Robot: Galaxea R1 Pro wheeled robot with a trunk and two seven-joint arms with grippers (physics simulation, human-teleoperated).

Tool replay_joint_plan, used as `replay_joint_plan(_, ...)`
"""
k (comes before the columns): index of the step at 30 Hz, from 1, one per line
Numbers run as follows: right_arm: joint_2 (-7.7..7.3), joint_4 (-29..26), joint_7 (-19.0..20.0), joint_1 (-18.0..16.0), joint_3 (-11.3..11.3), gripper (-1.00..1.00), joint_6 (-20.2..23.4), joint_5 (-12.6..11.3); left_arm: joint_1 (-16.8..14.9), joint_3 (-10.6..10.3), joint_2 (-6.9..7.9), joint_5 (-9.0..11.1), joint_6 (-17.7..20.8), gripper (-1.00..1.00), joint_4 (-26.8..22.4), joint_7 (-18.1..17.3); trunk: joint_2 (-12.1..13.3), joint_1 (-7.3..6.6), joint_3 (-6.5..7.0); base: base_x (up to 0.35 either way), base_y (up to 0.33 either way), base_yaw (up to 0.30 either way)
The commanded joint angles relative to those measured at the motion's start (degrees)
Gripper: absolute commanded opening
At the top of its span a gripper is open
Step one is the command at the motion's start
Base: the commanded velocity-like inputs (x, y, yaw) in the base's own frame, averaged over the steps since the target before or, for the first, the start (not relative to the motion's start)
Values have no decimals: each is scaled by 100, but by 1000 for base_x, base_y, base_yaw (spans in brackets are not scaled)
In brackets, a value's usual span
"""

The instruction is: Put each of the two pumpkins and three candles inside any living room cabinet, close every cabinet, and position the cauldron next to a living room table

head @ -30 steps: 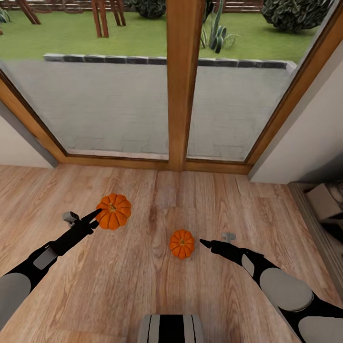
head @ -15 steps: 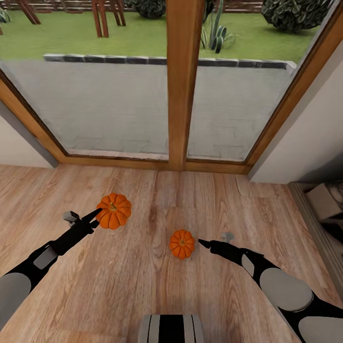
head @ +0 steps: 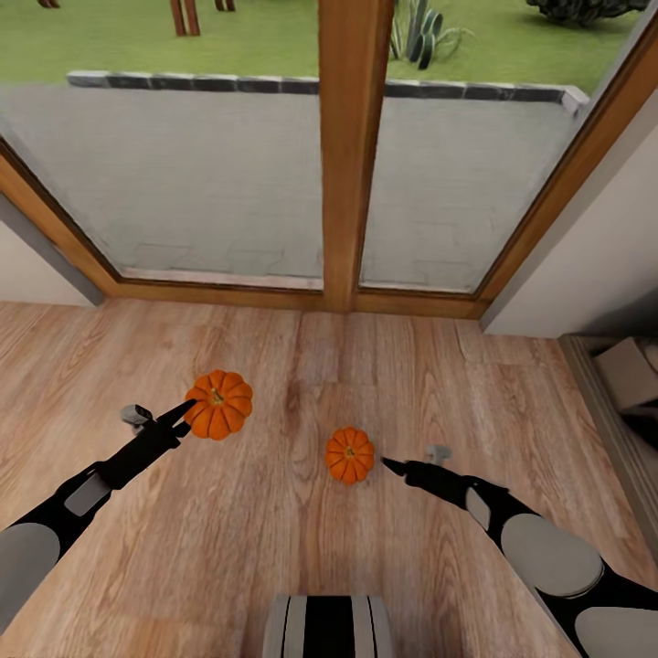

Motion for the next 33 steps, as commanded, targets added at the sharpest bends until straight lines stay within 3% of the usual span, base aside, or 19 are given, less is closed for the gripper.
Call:
replay_joint_plan(1, -19, 2, 15, -1, 0, 100, 13, -1, -1, 5, -3, 3, 0, -100, -2, 0, -2, 2, -23, 0, 0, 0)
replay_joint_plan(10, -40, 2, 35, -3, 0, 100, 41, -1, -1, 5, -9, -2, 0, -100, -2, 0, -14, 25, -222, 0, 0, 0)
replay_joint_plan(18, -40, 4, 40, -1, 0, 100, 41, -1, -1, 5, -4, 4, 4, -100, 50, 0, -14, 25, -222, 3, 0, 0)
replay_joint_plan(33, -35, 4, 36, -4, 0, 100, 41, -1, -1, 5, -9, 6, 0, -100, 69, 0, -14, 25, -222, 155, 31, 0)
